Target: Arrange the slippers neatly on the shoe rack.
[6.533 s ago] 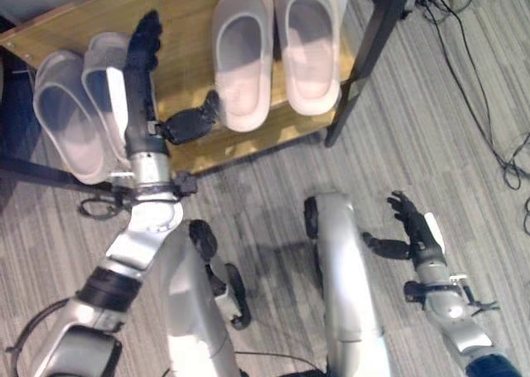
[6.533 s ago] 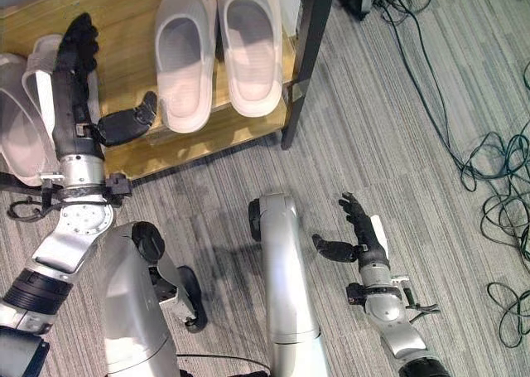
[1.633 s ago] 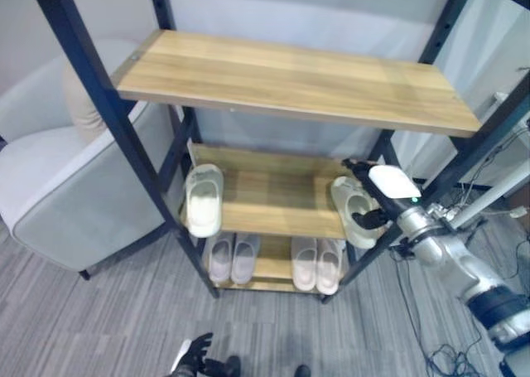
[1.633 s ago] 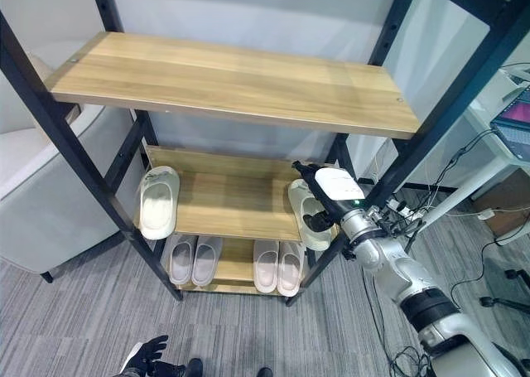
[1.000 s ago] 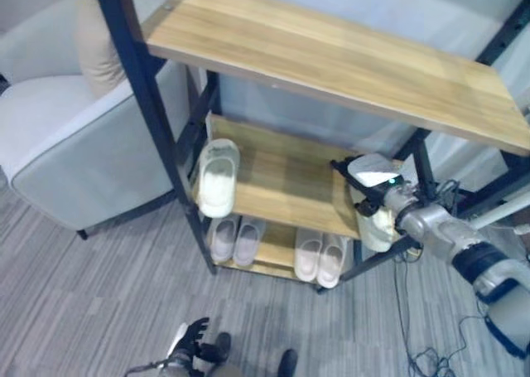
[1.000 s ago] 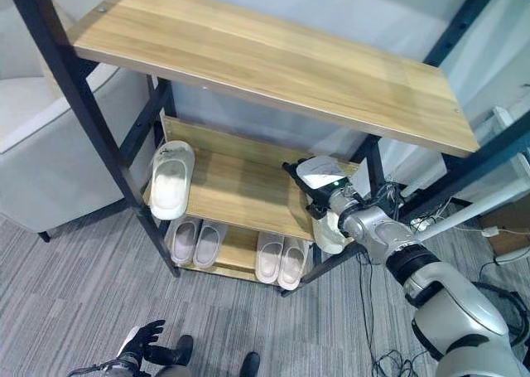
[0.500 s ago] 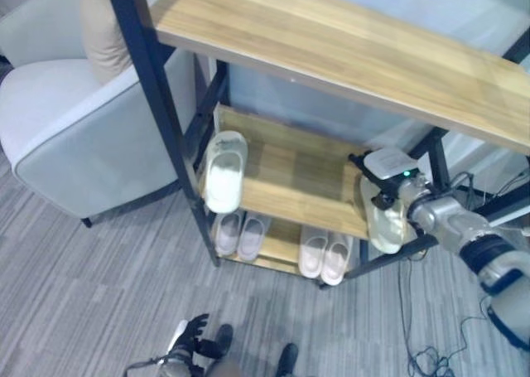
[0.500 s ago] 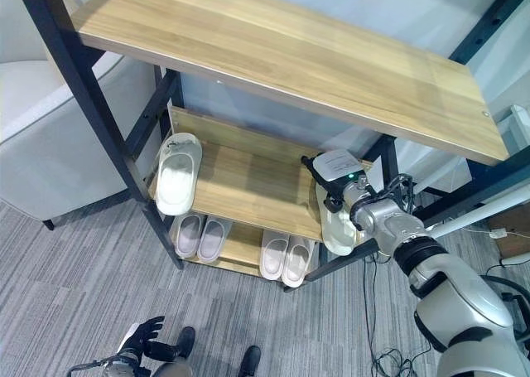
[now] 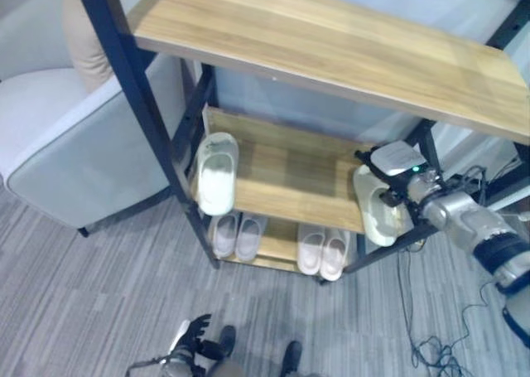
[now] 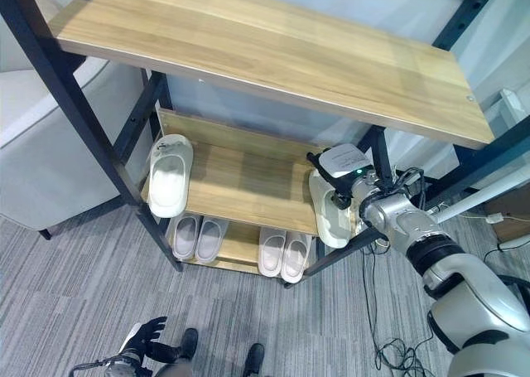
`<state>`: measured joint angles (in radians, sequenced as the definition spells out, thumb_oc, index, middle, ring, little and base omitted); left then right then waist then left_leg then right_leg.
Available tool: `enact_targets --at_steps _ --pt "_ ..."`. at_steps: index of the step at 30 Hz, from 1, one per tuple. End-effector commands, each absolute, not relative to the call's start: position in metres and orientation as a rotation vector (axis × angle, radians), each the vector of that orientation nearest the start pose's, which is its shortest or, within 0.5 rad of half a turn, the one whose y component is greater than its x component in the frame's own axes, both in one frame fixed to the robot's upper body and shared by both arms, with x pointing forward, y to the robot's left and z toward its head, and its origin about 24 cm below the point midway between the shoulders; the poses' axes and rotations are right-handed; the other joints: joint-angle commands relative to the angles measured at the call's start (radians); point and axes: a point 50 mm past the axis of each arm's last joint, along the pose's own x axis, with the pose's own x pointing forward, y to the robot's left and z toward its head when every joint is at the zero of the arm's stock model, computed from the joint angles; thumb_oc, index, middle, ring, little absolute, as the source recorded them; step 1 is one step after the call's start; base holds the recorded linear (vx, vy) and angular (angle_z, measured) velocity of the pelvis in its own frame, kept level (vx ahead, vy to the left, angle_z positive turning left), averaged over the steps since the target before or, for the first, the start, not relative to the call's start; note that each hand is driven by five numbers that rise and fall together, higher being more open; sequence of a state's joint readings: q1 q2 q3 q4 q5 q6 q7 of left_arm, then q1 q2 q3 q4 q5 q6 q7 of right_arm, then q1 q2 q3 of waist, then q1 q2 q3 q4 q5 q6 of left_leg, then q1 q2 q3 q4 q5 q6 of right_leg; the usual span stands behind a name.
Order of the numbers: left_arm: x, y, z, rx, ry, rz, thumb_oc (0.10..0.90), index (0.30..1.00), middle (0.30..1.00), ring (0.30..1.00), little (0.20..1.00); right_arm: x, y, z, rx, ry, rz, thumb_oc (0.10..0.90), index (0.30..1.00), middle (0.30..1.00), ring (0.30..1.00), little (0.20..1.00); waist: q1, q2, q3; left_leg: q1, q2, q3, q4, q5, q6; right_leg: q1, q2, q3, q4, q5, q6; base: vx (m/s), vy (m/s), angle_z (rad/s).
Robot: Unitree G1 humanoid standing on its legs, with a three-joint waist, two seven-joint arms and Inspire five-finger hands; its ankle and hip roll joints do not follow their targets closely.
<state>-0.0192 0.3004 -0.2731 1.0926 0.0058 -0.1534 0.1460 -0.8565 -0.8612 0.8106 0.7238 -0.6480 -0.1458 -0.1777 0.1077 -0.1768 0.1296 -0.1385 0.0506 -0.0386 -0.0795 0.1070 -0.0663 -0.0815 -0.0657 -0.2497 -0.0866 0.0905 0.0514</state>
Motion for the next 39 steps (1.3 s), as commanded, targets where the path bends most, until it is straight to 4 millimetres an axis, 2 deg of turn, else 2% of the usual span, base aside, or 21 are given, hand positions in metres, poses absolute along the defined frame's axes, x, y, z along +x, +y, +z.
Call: enact_targets --at_steps 1,6,13,14,15,16,17,19,23,30,35,39 --pt "0.143 0.216 -0.141 0.474 0.876 -0.064 0.800 0.900 0.900 0.900 0.900 0.370 -0.277 0.183 -1.891 -0.175 -0.004 0.800 0.900 0.900 0.900 0.900 0.001 -0.001 -0.024 0.012 -0.012 0.023 -0.008 -0.077 -0.003 0.019 -0.032 0.028 0.006 -0.068 0.091 0.00 0.000 0.00" --pt "0.143 0.216 -0.141 0.478 0.874 -0.066 0.800 0.900 0.900 0.900 0.900 0.370 -0.288 0.176 -1.868 -0.114 -0.039 0.800 0.900 0.900 0.900 0.900 0.006 0.007 -0.011 -0.004 -0.014 0.018 -0.008 -0.070 -0.003 0.004 -0.034 0.027 0.007 -0.062 0.092 0.00 0.000 0.00" --pt "0.147 0.215 -0.140 0.482 0.862 -0.062 0.800 0.900 0.900 0.900 0.900 0.374 -0.294 0.177 -1.833 -0.073 -0.106 0.800 0.900 0.900 0.900 0.900 0.014 0.018 0.001 -0.029 -0.017 0.016 -0.008 -0.060 -0.003 -0.016 -0.037 0.023 0.006 -0.056 0.092 0.00 0.001 0.02" --pt "0.147 0.215 -0.140 0.482 0.862 -0.062 0.800 0.900 0.900 0.900 0.900 0.374 -0.294 0.177 -1.833 -0.074 -0.106 0.709 0.764 0.764 0.764 0.764 0.014 0.018 0.001 -0.030 -0.017 0.016 -0.008 -0.060 -0.003 -0.016 -0.037 0.023 0.006 -0.056 0.092 0.00 0.000 0.00" --pt "0.148 0.215 -0.139 0.483 0.858 -0.060 0.800 0.900 0.900 0.900 0.900 0.375 -0.295 0.177 -1.823 -0.065 -0.118 0.555 0.533 0.533 0.533 0.533 0.016 0.020 0.002 -0.032 -0.017 0.015 -0.008 -0.059 -0.003 -0.018 -0.037 0.023 0.006 -0.056 0.092 0.00 0.000 0.00" --pt "0.148 0.214 -0.139 0.482 0.855 -0.060 0.800 0.900 0.900 0.900 0.900 0.376 -0.296 0.176 -1.814 -0.057 -0.130 0.444 0.366 0.366 0.366 0.366 0.017 0.021 0.001 -0.035 -0.018 0.015 -0.008 -0.058 -0.002 -0.020 -0.037 0.023 0.005 -0.054 0.092 0.00 0.000 0.00" --pt "0.150 0.213 -0.138 0.480 0.850 -0.056 0.800 0.900 0.900 0.900 0.900 0.378 -0.294 0.179 -1.788 -0.068 -0.149 0.400 0.300 0.300 0.300 0.300 0.018 0.023 0.001 -0.036 -0.018 0.016 -0.008 -0.058 -0.003 -0.021 -0.036 0.024 0.004 -0.055 0.092 0.00 0.000 0.00" --pt "0.150 0.213 -0.138 0.479 0.849 -0.055 0.800 0.900 0.900 0.900 0.900 0.378 -0.292 0.181 -1.781 -0.080 -0.156 0.400 0.300 0.300 0.300 0.300 0.018 0.024 0.000 -0.036 -0.019 0.016 -0.008 -0.057 -0.004 -0.021 -0.037 0.024 0.004 -0.055 0.091 0.00 0.000 0.00" --pt "0.149 0.213 -0.139 0.477 0.857 -0.047 0.800 0.900 0.900 0.900 0.900 0.381 -0.274 0.194 -1.744 -0.190 -0.146 0.400 0.300 0.300 0.300 0.300 0.013 0.026 -0.005 -0.027 -0.016 0.017 -0.008 -0.063 -0.003 -0.015 -0.035 0.025 0.005 -0.060 0.090 0.00 0.000 0.00" --pt "0.145 0.213 -0.141 0.477 0.874 -0.051 0.800 0.900 0.900 0.900 0.900 0.381 -0.248 0.203 -1.636 -0.321 -0.113 0.400 0.300 0.300 0.300 0.300 0.006 0.024 -0.012 -0.003 -0.012 0.024 -0.008 -0.074 -0.002 0.002 -0.031 0.028 0.004 -0.066 0.086 0.00 -0.003 -0.01" --pt "0.142 0.213 -0.142 0.479 0.885 -0.054 0.800 0.900 0.900 0.900 0.900 0.382 -0.230 0.204 -1.561 -0.379 -0.081 0.400 0.300 0.300 0.300 0.300 0.008 0.015 -0.013 0.010 -0.009 0.027 -0.008 -0.078 -0.001 0.012 -0.029 0.029 0.004 -0.068 0.084 0.00 0.000 0.00" --pt "0.139 0.215 -0.143 0.487 0.898 -0.052 0.800 0.900 0.900 0.900 0.900 0.385 -0.208 0.206 -1.498 -0.440 -0.067 0.400 0.300 0.300 0.300 0.300 0.018 0.008 -0.012 0.015 -0.006 0.025 -0.008 -0.081 -0.001 0.016 -0.027 0.024 0.005 -0.069 0.083 0.00 0.000 0.00"
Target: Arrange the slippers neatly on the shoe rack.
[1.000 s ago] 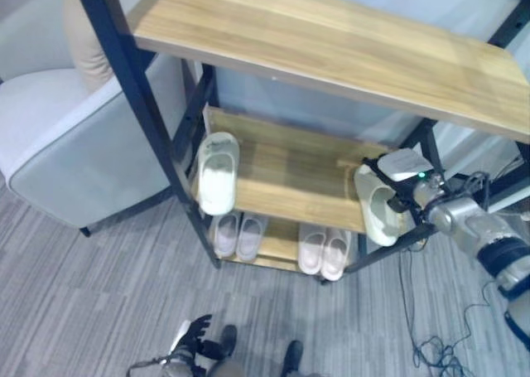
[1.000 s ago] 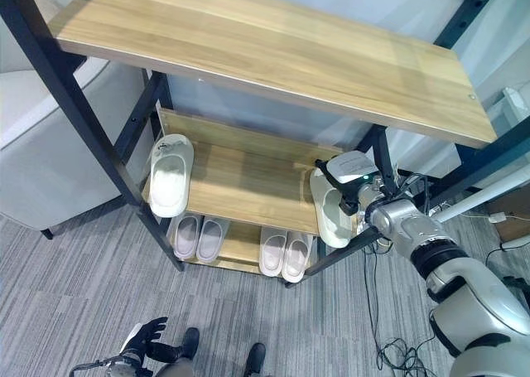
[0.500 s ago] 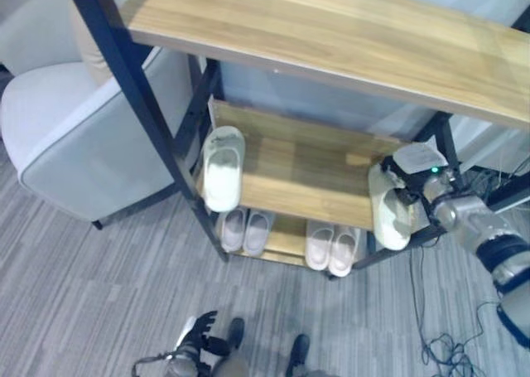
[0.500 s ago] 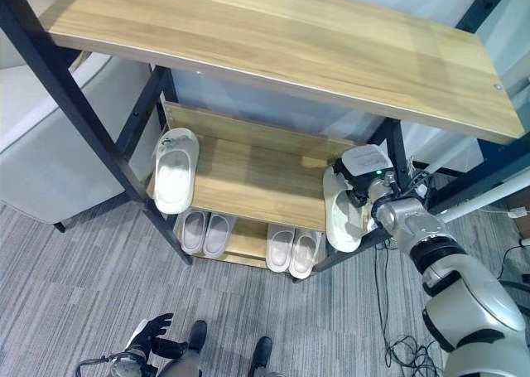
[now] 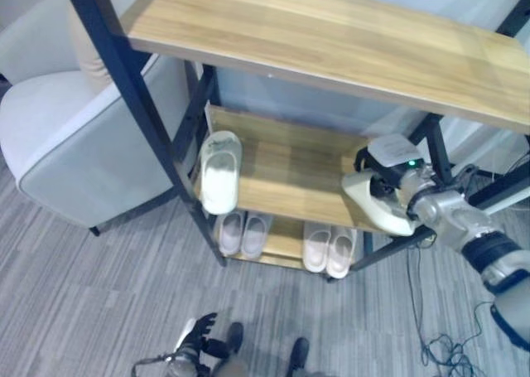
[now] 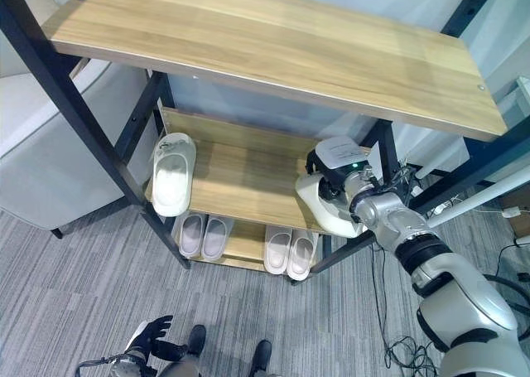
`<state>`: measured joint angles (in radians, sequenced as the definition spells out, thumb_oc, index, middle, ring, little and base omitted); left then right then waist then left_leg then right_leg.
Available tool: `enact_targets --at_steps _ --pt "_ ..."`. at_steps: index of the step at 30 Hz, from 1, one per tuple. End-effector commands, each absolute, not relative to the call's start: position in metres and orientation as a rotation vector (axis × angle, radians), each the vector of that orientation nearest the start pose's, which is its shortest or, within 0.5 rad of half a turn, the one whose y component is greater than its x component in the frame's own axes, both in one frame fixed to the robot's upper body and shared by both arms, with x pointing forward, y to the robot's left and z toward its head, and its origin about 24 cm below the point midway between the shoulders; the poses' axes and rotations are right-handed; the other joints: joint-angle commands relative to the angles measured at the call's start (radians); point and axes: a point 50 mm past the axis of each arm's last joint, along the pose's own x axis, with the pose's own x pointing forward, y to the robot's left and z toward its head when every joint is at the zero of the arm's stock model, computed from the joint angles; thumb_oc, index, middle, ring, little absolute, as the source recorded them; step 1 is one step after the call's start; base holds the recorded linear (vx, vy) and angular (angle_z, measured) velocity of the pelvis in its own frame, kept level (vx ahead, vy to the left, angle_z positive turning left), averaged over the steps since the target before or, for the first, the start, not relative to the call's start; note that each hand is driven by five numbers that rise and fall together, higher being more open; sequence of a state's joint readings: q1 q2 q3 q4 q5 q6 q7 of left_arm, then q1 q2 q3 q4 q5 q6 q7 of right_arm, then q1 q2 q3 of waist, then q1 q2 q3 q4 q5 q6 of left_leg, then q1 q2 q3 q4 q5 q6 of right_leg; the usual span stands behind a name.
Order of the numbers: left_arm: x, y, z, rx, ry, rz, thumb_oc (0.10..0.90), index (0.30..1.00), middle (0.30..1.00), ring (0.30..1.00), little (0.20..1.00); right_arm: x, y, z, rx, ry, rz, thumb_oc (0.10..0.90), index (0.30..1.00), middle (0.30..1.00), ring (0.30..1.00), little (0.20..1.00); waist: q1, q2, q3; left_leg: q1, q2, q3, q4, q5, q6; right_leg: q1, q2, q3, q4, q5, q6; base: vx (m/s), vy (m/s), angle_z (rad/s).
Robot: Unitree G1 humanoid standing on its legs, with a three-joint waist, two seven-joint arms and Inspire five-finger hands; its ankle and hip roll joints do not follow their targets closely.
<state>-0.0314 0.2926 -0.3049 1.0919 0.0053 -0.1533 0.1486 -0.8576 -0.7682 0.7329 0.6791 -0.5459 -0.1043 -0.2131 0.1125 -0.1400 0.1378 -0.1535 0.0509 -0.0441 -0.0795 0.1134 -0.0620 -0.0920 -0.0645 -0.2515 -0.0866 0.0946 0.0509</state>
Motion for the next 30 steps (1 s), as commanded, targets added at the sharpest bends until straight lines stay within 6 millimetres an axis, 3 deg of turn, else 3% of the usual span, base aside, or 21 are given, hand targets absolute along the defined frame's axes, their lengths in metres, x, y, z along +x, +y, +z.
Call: enact_targets --at_steps 1,9,23,30 --pt "0.139 0.215 -0.143 0.488 0.898 -0.051 0.800 0.900 0.900 0.900 0.900 0.386 -0.207 0.206 -1.498 -0.441 -0.066 0.400 0.300 0.300 0.300 0.300 0.013 -0.029 -0.020 0.030 -0.007 0.030 -0.008 -0.087 -0.005 0.027 -0.029 0.026 0.005 -0.073 0.084 0.00 0.000 0.00" --pt "0.145 0.221 -0.140 0.509 0.879 -0.028 0.800 0.900 0.900 0.900 0.900 0.396 -0.182 0.217 -1.427 -0.504 -0.116 0.400 0.300 0.300 0.300 0.300 0.052 -0.041 -0.006 0.019 -0.010 0.012 -0.008 -0.081 -0.005 0.028 -0.031 0.004 0.006 -0.073 0.084 0.00 -0.002 0.03" --pt "0.160 0.229 -0.132 0.544 0.829 0.007 0.800 0.900 0.900 0.900 0.900 0.412 -0.187 0.244 -1.356 -0.472 -0.328 0.400 0.300 0.300 0.300 0.300 0.135 -0.053 0.032 -0.048 -0.033 -0.060 -0.008 -0.052 -0.005 0.011 -0.047 -0.068 0.010 -0.070 0.088 0.00 0.004 0.19" --pt "0.166 0.227 -0.130 0.545 0.810 0.015 0.800 0.900 0.900 0.900 0.900 0.417 -0.177 0.259 -1.303 -0.491 -0.373 0.400 0.300 0.300 0.300 0.300 0.156 -0.046 0.044 -0.072 -0.047 -0.075 -0.008 -0.043 -0.003 0.000 -0.057 -0.085 0.012 -0.065 0.090 0.01 0.020 0.12"
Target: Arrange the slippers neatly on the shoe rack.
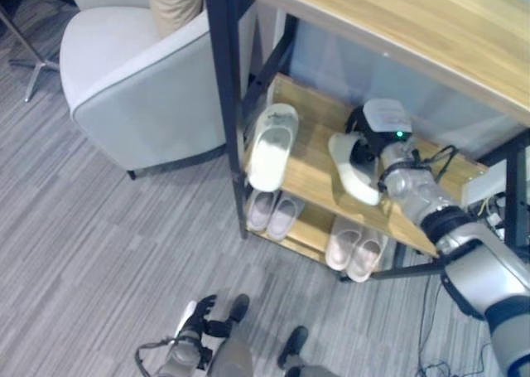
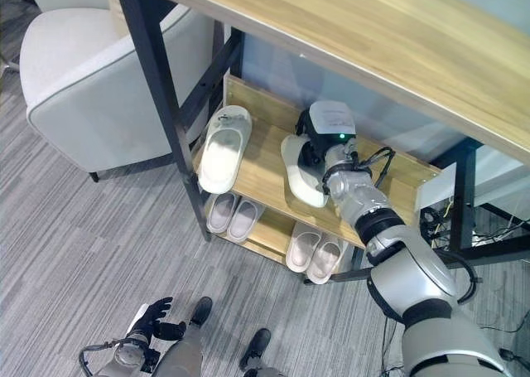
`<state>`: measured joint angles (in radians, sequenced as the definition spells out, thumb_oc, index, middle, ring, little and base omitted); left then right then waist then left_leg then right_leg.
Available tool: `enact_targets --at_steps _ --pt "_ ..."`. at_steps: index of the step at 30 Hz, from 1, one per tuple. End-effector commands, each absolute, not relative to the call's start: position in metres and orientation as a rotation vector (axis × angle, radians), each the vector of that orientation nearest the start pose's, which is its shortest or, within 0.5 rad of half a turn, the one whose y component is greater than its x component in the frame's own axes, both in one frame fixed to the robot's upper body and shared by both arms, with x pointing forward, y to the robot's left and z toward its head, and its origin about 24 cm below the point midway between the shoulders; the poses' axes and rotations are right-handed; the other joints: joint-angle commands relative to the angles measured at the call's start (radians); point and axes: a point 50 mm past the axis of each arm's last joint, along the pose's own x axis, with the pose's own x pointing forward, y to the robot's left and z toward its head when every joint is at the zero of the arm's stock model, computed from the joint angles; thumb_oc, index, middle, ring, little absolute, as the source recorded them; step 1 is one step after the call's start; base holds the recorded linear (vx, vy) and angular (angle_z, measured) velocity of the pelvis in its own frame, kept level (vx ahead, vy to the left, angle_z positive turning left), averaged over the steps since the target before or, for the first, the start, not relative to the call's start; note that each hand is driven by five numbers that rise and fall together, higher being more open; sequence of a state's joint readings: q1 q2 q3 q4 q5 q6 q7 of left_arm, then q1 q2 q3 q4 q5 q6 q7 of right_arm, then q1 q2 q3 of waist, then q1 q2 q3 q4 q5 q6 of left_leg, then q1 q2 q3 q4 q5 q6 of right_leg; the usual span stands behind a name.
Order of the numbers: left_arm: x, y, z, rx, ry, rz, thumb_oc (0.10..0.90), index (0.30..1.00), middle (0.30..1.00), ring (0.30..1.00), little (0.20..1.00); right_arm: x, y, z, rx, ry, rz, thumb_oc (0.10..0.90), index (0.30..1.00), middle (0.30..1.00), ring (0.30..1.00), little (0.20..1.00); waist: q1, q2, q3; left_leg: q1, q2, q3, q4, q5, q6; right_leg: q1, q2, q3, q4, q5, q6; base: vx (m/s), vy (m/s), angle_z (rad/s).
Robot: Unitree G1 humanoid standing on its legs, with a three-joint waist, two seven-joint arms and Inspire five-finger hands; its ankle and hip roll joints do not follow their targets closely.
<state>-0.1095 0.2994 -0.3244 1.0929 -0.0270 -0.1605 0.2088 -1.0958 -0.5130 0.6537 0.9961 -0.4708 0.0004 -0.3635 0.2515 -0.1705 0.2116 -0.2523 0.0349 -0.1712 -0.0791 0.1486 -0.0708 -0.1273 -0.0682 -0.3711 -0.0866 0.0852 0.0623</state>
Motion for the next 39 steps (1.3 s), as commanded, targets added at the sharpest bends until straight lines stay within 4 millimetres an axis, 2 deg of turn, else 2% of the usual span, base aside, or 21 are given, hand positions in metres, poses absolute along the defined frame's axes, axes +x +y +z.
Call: enact_targets --at_steps 1,6,7,8,9,10,15,19,34,39 --pt "0.166 0.226 -0.129 0.544 0.808 0.013 0.800 0.900 0.900 0.900 0.900 0.417 -0.176 0.261 -1.304 -0.492 -0.376 0.400 0.300 0.300 0.300 0.300 0.020 -0.014 -0.030 0.024 -0.034 0.051 -0.008 -0.078 0.006 0.035 -0.055 0.032 0.013 -0.055 0.079 0.02 0.037 0.09" --pt "0.173 0.223 -0.127 0.540 0.787 0.018 0.800 0.900 0.900 0.900 0.900 0.419 -0.166 0.265 -1.292 -0.503 -0.365 0.400 0.300 0.300 0.300 0.300 0.034 -0.006 -0.028 0.015 -0.042 0.039 -0.008 -0.074 0.006 0.033 -0.061 0.017 0.015 -0.057 0.080 0.01 0.020 0.07" --pt "0.174 0.223 -0.127 0.541 0.784 0.019 0.800 0.900 0.900 0.900 0.900 0.420 -0.163 0.265 -1.289 -0.504 -0.359 0.477 0.415 0.415 0.415 0.415 0.035 -0.005 -0.027 0.013 -0.044 0.034 -0.008 -0.073 0.006 0.034 -0.062 0.012 0.016 -0.058 0.080 0.01 0.020 0.12" --pt "0.175 0.223 -0.126 0.540 0.782 0.021 0.800 0.900 0.900 0.900 0.900 0.420 -0.163 0.265 -1.288 -0.502 -0.356 0.640 0.660 0.660 0.660 0.660 0.036 -0.005 -0.027 0.011 -0.045 0.031 -0.008 -0.073 0.006 0.034 -0.063 0.009 0.017 -0.059 0.080 0.02 0.011 0.20" --pt "0.177 0.224 -0.125 0.541 0.778 0.025 0.800 0.900 0.900 0.900 0.900 0.420 -0.161 0.265 -1.283 -0.502 -0.349 0.731 0.796 0.796 0.796 0.796 0.038 -0.007 -0.027 0.010 -0.046 0.028 -0.008 -0.072 0.005 0.034 -0.064 0.003 0.018 -0.060 0.080 0.01 0.008 0.19" --pt "0.177 0.224 -0.125 0.541 0.778 0.025 0.800 0.900 0.900 0.900 0.900 0.420 -0.161 0.265 -1.283 -0.502 -0.350 0.800 0.900 0.900 0.900 0.900 0.037 -0.007 -0.027 0.009 -0.046 0.027 -0.008 -0.072 0.005 0.034 -0.064 0.003 0.018 -0.060 0.080 0.02 0.003 0.15" --pt "0.176 0.223 -0.126 0.541 0.782 0.026 0.800 0.900 0.900 0.900 0.900 0.419 -0.159 0.264 -1.280 -0.516 -0.337 0.800 0.900 0.900 0.900 0.900 0.031 -0.011 -0.028 0.008 -0.048 0.024 -0.008 -0.073 0.004 0.032 -0.067 0.000 0.023 -0.062 0.078 0.01 -0.006 0.11" --pt "0.173 0.222 -0.128 0.534 0.797 0.028 0.800 0.900 0.900 0.900 0.900 0.417 -0.148 0.261 -1.288 -0.550 -0.297 0.800 0.900 0.900 0.900 0.900 0.018 -0.008 -0.029 0.014 -0.046 0.035 -0.008 -0.076 0.004 0.029 -0.069 0.012 0.027 -0.060 0.076 0.00 0.000 0.02" --pt "0.158 0.220 -0.136 0.513 0.850 0.032 0.800 0.900 0.900 0.900 0.900 0.401 -0.113 0.245 -1.228 -0.679 -0.145 0.800 0.900 0.900 0.900 0.900 -0.046 0.028 -0.052 0.049 -0.029 0.094 -0.008 -0.091 0.003 0.025 -0.067 0.063 0.022 -0.052 0.069 -0.01 0.002 -0.11" --pt "0.154 0.219 -0.137 0.503 0.861 0.028 0.800 0.900 0.900 0.900 0.900 0.395 -0.110 0.239 -1.212 -0.693 -0.109 0.800 0.900 0.900 0.900 0.900 -0.061 0.031 -0.060 0.058 -0.022 0.106 -0.008 -0.094 0.001 0.029 -0.063 0.072 0.020 -0.053 0.066 -0.01 -0.013 -0.12"
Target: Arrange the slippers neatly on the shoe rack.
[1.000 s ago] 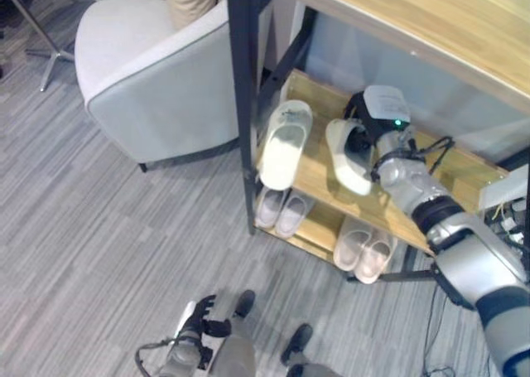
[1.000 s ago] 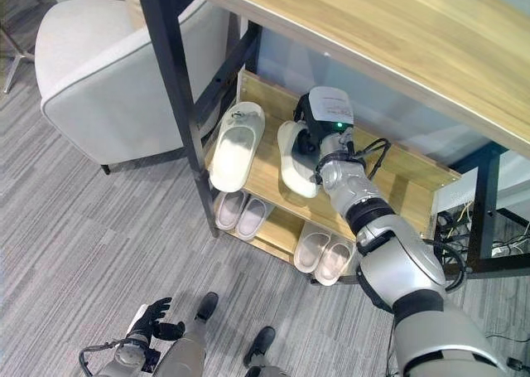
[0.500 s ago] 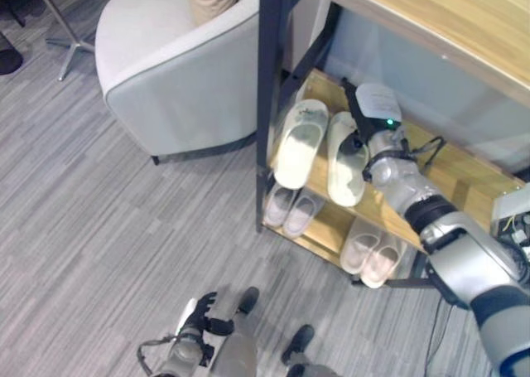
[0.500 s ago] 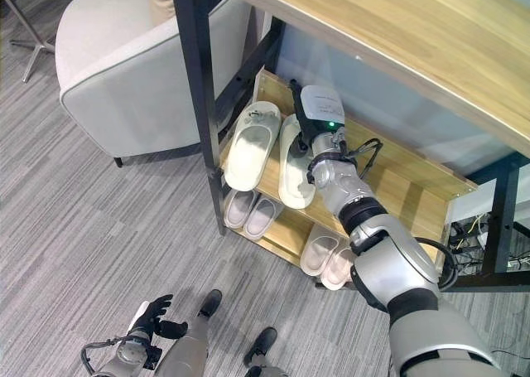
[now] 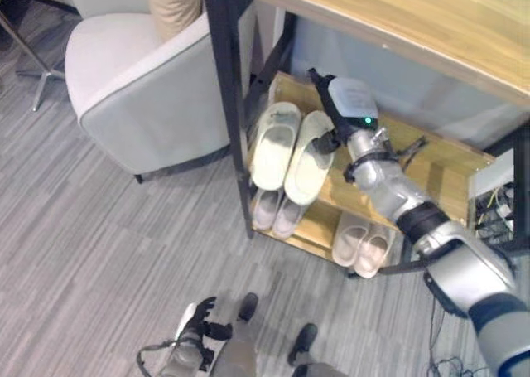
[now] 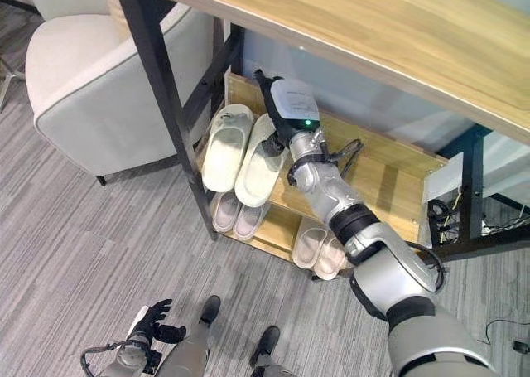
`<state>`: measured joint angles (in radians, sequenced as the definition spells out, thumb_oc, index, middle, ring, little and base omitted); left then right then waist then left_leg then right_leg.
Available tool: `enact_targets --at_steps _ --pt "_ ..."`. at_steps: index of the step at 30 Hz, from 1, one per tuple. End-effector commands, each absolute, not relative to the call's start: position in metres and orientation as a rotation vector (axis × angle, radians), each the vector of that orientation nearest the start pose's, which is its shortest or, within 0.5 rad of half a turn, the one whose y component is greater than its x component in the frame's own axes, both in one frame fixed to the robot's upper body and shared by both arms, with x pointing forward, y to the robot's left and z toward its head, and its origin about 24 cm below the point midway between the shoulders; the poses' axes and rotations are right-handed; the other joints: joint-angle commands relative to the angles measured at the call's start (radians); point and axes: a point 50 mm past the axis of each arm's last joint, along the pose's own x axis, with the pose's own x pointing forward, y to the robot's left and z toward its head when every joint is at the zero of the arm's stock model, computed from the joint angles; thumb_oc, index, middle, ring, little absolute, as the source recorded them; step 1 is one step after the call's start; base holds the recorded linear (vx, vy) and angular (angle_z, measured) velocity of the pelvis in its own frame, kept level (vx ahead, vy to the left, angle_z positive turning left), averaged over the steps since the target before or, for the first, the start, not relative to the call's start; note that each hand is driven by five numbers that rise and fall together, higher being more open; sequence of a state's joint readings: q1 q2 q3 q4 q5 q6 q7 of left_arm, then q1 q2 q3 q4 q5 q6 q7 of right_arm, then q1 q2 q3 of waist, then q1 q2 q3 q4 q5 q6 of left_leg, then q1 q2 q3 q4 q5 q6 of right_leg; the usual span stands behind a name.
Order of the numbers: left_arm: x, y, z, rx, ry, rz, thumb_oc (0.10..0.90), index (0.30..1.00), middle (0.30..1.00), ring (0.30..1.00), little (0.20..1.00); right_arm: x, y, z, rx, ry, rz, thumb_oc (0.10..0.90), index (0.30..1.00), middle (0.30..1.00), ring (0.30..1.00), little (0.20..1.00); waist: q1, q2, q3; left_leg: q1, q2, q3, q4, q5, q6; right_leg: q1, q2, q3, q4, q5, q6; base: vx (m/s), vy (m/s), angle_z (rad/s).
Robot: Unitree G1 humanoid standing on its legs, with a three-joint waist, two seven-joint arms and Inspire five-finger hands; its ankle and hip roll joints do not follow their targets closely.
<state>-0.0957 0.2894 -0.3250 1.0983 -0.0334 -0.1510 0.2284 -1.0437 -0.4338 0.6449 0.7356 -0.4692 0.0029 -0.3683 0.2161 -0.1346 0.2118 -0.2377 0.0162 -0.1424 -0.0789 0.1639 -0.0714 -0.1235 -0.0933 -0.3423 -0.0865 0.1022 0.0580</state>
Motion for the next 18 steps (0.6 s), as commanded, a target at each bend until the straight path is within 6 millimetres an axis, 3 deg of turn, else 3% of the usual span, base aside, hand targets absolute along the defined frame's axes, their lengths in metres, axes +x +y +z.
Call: enact_targets --at_steps 1,18 --pt "0.154 0.219 -0.137 0.503 0.862 0.028 0.800 0.900 0.900 0.900 0.900 0.395 -0.110 0.238 -1.212 -0.692 -0.109 0.800 0.900 0.900 0.900 0.900 -0.025 -0.004 -0.060 0.044 -0.003 0.078 -0.008 -0.110 0.002 0.025 -0.038 0.044 0.020 -0.070 0.070 -0.01 -0.014 -0.08" --pt "0.140 0.218 -0.143 0.490 0.907 0.015 0.800 0.900 0.900 0.900 0.900 0.390 -0.120 0.227 -1.229 -0.671 -0.066 0.800 0.900 0.900 0.900 0.900 -0.051 0.002 -0.070 0.059 0.008 0.095 -0.008 -0.114 0.002 0.024 -0.025 0.063 0.014 -0.068 0.065 0.00 -0.006 -0.04"
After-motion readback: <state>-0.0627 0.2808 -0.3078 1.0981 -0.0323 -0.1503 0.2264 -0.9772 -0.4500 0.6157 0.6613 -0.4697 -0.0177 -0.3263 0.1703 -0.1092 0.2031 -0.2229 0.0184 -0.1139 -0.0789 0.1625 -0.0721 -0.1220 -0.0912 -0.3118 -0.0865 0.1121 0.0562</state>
